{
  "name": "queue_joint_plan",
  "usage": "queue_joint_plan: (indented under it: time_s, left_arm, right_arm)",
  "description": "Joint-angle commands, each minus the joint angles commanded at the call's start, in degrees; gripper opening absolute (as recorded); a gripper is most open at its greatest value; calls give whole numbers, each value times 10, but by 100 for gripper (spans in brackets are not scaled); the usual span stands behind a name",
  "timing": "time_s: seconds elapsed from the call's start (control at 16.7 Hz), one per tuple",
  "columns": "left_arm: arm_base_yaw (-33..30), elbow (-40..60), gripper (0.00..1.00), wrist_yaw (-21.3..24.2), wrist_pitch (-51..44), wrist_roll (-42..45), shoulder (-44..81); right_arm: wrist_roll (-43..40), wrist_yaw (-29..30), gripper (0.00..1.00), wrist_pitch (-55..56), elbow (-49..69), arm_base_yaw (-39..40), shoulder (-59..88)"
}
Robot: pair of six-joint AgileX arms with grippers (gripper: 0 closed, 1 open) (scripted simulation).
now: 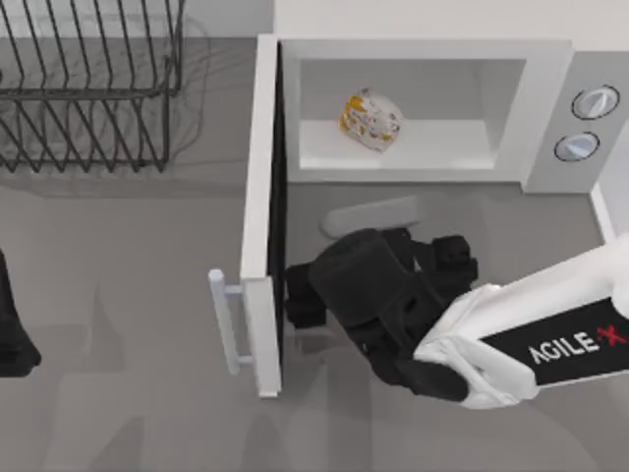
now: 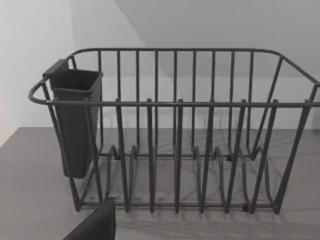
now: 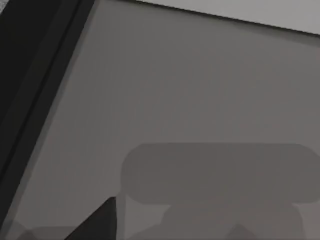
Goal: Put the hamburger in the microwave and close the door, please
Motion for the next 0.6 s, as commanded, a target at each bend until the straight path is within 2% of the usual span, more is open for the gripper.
queue_joint_plan:
  time_s: [0.24, 0.6]
  left_arm:
    - [0, 0, 100, 0, 0, 0, 0]
    - [0, 0, 100, 0, 0, 0, 0]
  right_arm:
    - [2, 1, 100, -27, 29, 5, -32]
    - [25, -29, 100, -137, 54, 11, -79]
